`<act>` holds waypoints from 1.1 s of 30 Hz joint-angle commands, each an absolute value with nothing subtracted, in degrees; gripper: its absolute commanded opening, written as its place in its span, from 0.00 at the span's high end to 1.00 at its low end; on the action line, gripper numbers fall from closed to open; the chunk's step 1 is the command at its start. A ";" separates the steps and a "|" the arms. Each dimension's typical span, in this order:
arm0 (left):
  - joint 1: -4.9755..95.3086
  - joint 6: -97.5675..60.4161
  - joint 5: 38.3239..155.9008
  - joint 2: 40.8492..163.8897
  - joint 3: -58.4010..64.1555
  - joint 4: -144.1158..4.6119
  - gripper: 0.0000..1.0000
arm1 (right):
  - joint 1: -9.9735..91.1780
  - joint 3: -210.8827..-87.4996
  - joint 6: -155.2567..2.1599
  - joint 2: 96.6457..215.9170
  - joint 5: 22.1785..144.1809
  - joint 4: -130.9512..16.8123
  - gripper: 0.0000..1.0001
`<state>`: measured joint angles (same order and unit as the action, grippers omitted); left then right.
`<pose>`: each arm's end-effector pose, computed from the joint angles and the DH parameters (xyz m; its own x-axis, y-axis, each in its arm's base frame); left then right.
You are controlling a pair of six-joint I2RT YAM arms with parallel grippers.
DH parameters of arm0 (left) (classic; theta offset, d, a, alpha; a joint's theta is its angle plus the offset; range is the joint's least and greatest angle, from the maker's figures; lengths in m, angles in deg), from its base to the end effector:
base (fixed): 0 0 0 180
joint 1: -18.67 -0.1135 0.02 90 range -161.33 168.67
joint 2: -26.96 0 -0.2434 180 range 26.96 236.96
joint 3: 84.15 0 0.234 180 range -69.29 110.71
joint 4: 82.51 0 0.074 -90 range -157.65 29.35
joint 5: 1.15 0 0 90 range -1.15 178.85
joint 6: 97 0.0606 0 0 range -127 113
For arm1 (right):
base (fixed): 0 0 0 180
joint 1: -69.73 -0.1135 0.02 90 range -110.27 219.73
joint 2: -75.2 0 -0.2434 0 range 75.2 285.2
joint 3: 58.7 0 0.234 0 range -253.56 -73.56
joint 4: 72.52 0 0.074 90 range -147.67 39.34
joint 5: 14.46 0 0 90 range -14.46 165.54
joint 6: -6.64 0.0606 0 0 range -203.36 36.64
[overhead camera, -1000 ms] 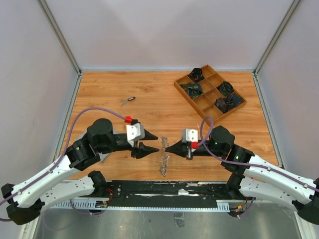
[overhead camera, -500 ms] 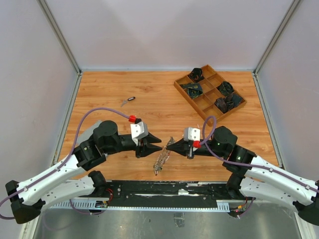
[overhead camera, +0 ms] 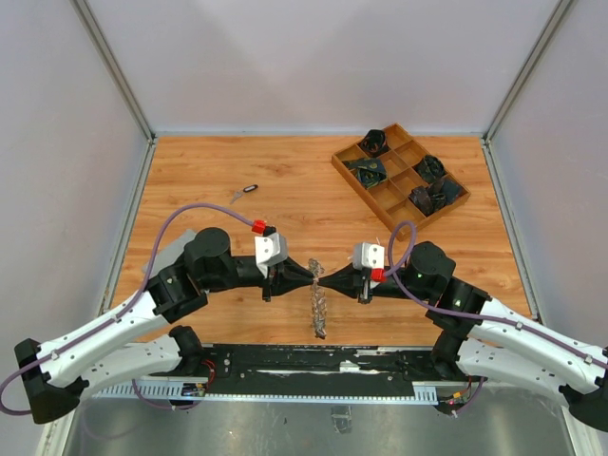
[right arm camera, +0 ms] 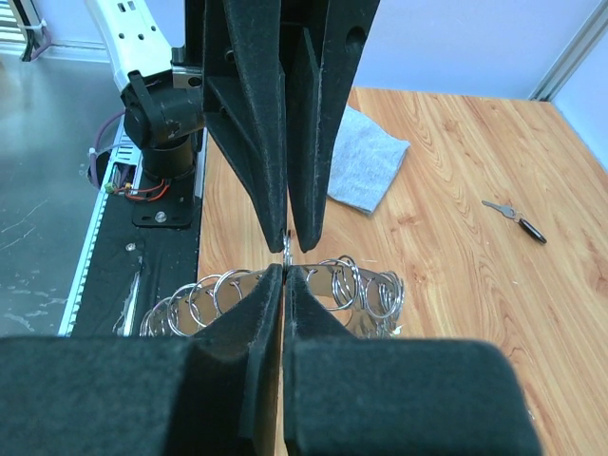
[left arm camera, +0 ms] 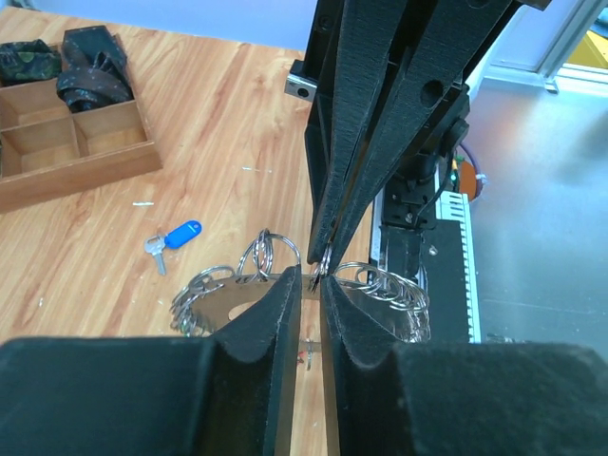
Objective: Put the keys on the keyring
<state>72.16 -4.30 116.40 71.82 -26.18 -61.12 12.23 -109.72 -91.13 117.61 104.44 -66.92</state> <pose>0.0975 -0.1788 0.3199 -0.0392 0.1231 -0.9916 0.9879 0.1540 -0.0199 0.0820 0.1832 0.3194 0.1628 0.0353 -0.9860 -0.9847 0.0688 -0.1602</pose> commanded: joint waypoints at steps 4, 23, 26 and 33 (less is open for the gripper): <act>72.54 -4.16 118.85 73.23 -25.65 -64.67 0.86 | 11.63 -112.09 -89.96 116.98 104.88 -72.46 1.00; 72.54 -1.61 120.60 71.24 -22.68 -61.59 0.99 | 11.55 -115.13 -97.47 111.73 104.38 -57.66 0.69; 72.53 -2.15 121.27 70.29 -23.41 -64.04 0.99 | 11.55 -115.67 -99.08 110.24 103.80 -55.44 0.66; 72.54 -7.15 122.40 69.73 -25.52 -75.45 1.00 | 11.50 -118.81 -99.02 108.80 102.95 -53.30 0.65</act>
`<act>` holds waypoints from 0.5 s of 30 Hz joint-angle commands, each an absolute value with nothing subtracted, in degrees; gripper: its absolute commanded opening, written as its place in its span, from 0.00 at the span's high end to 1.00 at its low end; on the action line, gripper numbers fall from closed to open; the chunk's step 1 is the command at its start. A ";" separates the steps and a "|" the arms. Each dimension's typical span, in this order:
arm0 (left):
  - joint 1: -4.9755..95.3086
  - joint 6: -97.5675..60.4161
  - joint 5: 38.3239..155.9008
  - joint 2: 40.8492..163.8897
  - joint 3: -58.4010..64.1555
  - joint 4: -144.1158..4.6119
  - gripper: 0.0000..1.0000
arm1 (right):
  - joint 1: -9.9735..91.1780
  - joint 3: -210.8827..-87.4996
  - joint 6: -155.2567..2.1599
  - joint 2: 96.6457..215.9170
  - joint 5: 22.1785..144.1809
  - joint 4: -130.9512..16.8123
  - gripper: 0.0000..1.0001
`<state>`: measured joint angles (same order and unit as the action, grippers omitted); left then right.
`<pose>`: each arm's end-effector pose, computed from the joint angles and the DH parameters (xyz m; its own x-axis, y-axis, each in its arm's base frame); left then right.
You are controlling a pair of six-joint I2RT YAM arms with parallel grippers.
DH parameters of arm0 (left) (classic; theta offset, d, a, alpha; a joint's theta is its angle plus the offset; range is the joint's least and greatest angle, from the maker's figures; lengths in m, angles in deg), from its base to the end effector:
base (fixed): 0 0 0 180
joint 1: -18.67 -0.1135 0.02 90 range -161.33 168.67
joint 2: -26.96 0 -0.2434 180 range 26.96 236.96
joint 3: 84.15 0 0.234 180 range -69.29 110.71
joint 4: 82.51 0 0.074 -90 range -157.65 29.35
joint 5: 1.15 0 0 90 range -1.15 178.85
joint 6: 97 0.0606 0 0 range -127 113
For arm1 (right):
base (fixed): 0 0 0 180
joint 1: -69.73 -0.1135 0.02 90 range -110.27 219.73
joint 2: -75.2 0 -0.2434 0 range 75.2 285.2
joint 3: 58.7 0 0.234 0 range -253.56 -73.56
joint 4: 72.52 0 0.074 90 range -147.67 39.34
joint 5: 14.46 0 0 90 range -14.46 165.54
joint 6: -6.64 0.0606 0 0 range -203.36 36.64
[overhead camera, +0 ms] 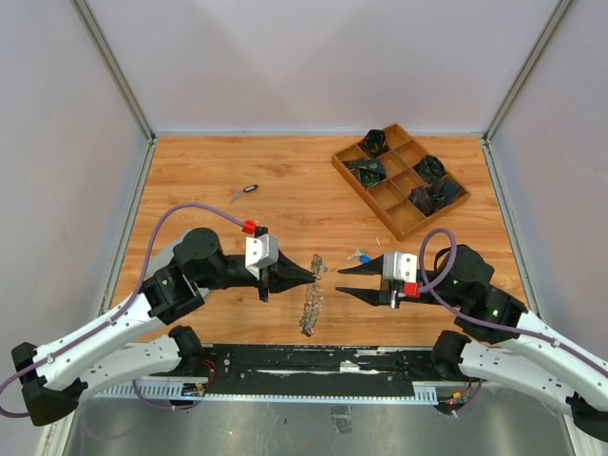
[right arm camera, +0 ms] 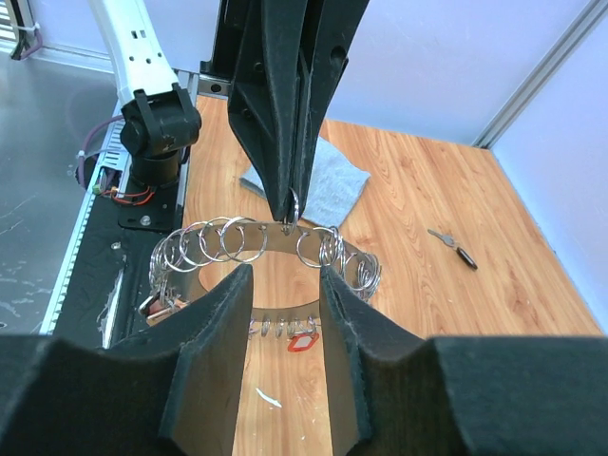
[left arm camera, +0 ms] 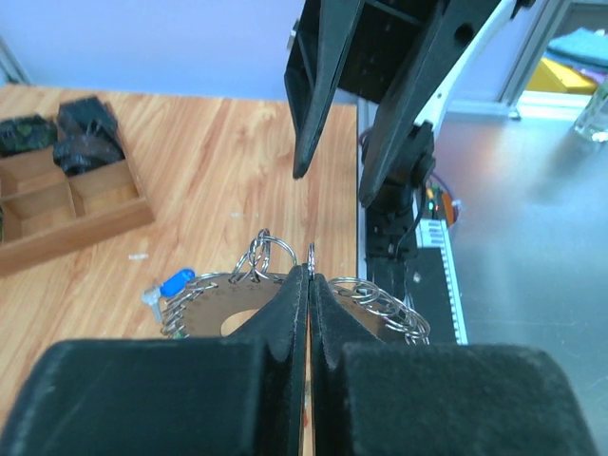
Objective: Put the keys on the keyring
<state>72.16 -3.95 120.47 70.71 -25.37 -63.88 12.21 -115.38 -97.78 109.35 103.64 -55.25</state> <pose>0.0908 -0.1761 0.3346 0.0157 0.0550 -0.9984 0.9963 0.0833 0.0202 0.0627 0.1517 0.3515 0.2957 0.0555 -0.9537 -0.9524 0.0948 -0.2898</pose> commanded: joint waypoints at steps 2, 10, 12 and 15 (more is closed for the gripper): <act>72.54 -9.25 122.41 69.77 -26.20 -79.20 1.00 | 11.55 -120.56 -98.63 109.37 103.81 -52.86 0.66; 72.54 -14.76 121.21 71.75 -26.88 -87.91 0.99 | 11.52 -128.41 -97.11 113.65 107.15 -49.48 0.73; 72.54 -14.35 122.13 73.21 -25.37 -86.52 1.00 | 11.52 -130.73 -97.17 115.44 107.93 -47.09 0.72; 72.52 -11.97 122.60 75.16 -22.09 -80.89 0.99 | 11.55 -135.61 -99.08 118.51 108.64 -39.17 0.69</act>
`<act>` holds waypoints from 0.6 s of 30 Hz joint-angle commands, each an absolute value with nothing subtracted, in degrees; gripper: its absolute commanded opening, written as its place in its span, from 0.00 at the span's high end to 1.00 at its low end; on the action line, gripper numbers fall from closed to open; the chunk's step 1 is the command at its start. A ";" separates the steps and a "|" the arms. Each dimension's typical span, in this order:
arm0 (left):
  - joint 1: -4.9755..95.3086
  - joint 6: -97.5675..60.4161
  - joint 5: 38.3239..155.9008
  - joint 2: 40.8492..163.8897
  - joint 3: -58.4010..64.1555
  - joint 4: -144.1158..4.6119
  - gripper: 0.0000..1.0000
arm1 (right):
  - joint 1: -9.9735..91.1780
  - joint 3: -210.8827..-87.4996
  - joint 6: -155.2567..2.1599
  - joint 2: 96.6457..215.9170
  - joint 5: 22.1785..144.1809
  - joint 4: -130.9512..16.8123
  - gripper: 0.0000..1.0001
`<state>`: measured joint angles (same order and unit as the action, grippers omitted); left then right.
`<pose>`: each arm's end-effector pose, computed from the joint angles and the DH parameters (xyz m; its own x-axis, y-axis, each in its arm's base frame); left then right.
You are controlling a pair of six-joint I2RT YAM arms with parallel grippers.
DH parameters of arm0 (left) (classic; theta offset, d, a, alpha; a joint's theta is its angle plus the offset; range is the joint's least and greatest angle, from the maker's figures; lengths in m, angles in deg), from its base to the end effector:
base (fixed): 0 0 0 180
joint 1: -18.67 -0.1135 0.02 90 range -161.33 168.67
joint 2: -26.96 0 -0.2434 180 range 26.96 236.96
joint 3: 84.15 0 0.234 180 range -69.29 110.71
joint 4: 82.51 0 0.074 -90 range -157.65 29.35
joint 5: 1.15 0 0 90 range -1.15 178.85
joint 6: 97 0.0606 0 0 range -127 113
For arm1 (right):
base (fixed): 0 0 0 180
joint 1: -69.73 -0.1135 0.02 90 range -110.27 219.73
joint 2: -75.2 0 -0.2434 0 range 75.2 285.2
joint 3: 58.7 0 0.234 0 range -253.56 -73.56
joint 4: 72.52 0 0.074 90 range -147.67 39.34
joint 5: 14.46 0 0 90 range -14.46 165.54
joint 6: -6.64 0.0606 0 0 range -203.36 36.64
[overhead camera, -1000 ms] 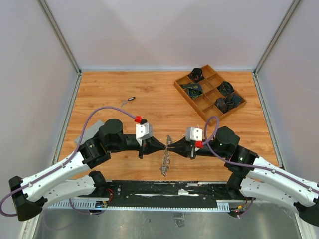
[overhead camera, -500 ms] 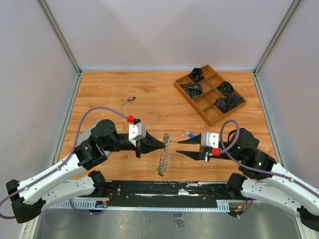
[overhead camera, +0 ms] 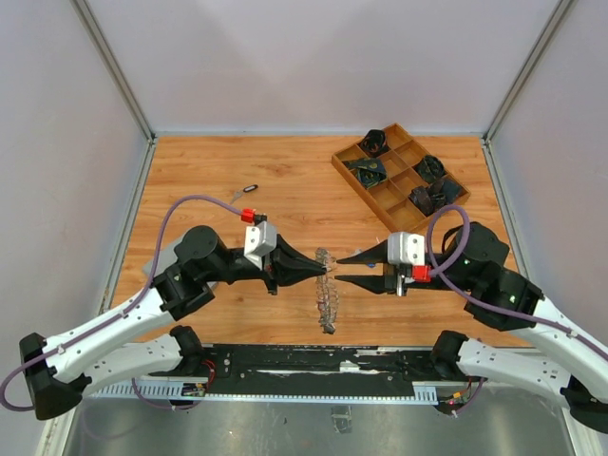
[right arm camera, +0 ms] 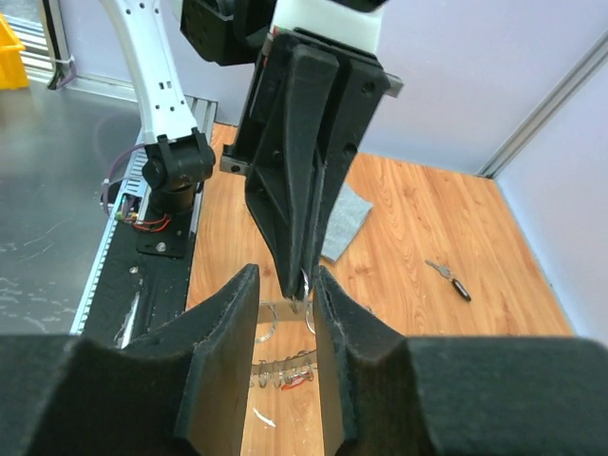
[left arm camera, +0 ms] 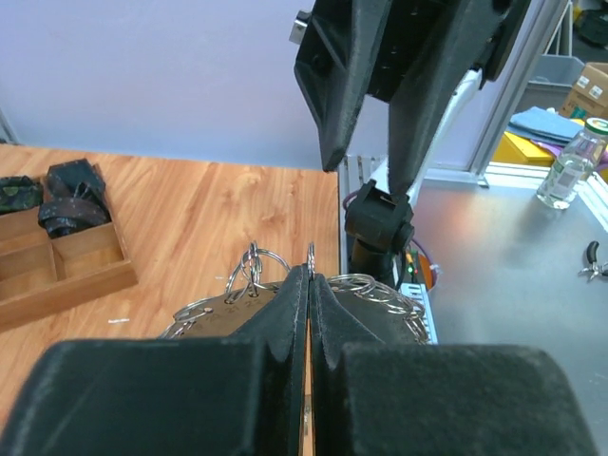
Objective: Put the keys on the keyring
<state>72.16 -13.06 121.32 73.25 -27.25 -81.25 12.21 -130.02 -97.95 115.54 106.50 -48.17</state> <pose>0.0960 -0.1843 0.3529 -0.0087 -0.1379 -0.9904 0.9979 0.0620 -0.0174 0.0597 0.1519 0.4061 0.3113 0.0868 -0.9463 -0.9500 0.0530 -0.3077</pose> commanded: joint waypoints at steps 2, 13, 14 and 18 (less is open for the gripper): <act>72.54 -9.74 122.13 76.42 -18.81 -75.11 1.00 | 11.54 -138.84 -100.51 120.20 108.62 -32.88 0.68; 72.54 1.72 118.65 88.81 5.65 -34.25 1.00 | 11.55 -141.28 -101.74 121.90 102.22 -22.72 0.67; 72.52 2.20 118.31 89.75 7.35 -31.80 0.99 | 11.57 -140.99 -101.21 122.00 101.72 -23.18 0.67; 72.57 3.31 117.42 93.35 13.15 -22.64 0.99 | 11.55 -138.24 -99.02 121.91 99.87 -27.50 0.67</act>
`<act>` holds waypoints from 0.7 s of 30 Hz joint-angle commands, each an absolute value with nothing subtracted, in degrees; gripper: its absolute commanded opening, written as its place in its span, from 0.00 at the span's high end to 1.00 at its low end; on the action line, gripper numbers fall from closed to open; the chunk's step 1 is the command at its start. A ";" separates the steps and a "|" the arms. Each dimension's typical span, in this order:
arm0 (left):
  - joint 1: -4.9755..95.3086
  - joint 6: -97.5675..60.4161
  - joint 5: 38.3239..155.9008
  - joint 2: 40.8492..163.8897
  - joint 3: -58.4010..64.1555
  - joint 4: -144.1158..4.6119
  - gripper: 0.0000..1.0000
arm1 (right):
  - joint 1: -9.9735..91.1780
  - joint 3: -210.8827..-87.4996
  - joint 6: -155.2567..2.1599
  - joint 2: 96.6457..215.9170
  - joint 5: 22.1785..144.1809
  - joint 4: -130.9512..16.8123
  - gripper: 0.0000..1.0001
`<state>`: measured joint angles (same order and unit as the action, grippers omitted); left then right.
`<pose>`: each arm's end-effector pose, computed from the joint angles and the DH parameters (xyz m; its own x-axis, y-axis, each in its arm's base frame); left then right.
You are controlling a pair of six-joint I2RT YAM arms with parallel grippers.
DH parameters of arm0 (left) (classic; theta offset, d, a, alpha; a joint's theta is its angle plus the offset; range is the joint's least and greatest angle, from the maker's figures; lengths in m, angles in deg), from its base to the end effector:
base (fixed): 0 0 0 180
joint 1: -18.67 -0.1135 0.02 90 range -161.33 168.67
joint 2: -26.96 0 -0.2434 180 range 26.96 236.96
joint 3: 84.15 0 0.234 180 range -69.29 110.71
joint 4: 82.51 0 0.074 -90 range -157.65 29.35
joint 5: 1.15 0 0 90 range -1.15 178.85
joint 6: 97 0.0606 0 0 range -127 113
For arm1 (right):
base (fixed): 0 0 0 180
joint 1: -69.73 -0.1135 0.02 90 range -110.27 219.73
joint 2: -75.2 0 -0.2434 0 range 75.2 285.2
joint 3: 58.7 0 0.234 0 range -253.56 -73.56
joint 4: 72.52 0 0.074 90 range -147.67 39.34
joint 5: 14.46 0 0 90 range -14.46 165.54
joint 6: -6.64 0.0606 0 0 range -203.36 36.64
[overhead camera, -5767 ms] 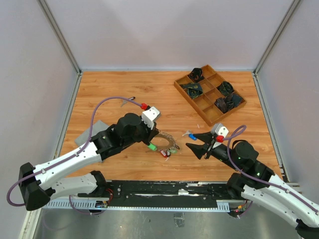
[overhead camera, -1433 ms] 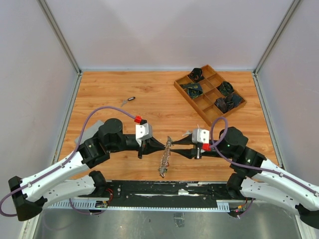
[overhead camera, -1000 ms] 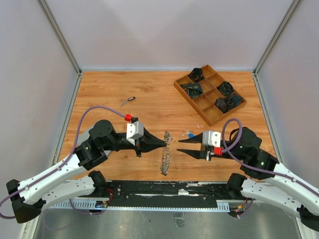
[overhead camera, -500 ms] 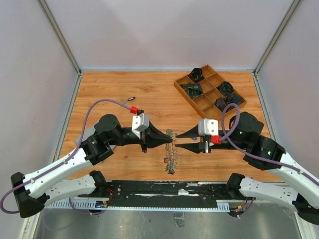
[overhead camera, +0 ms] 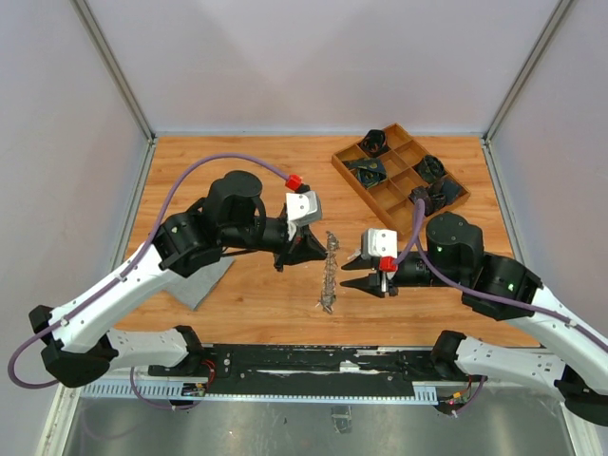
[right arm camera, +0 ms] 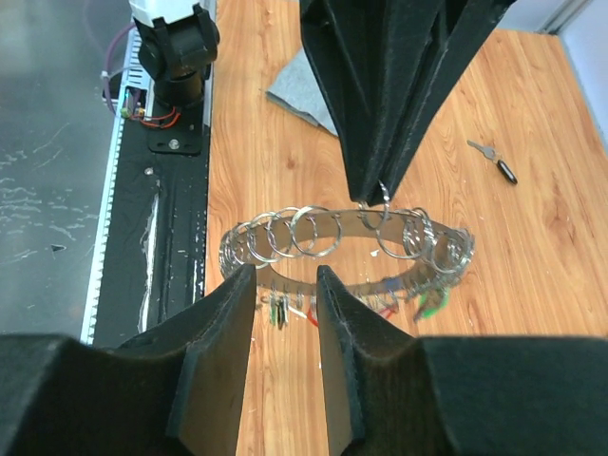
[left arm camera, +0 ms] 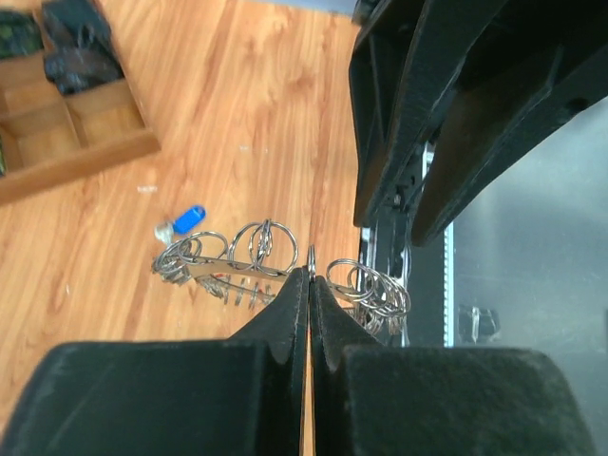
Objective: Put the keys on the keyring
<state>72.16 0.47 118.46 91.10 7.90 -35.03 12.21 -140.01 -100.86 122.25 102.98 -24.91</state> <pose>0.1187 -0.2107 0.3996 -0.0707 0.2855 -0.9558 0.9934 0.1069 -0.0416 0.0687 0.1600 0.3939 0.1793 -0.2153 -0.9599 -0.9809 0.0352 -0.1911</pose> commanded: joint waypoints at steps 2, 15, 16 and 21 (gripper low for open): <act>72.83 3.53 116.39 94.63 14.97 -19.18 0.99 | 11.55 -136.54 -98.18 121.72 99.31 -29.99 0.67; 75.21 6.77 114.78 96.50 18.46 -14.20 0.99 | 11.54 -129.29 -90.82 123.87 100.33 -48.74 0.66; 75.33 7.10 114.78 96.84 18.77 -14.08 0.99 | 11.55 -129.25 -90.68 124.12 100.85 -49.05 0.66; 75.83 8.15 114.54 98.13 19.93 -13.56 1.00 | 11.55 -129.11 -90.45 124.75 102.37 -49.50 0.69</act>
<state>75.00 6.52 114.13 97.35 17.27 -13.15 12.21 -129.52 -92.07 124.70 100.40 -45.89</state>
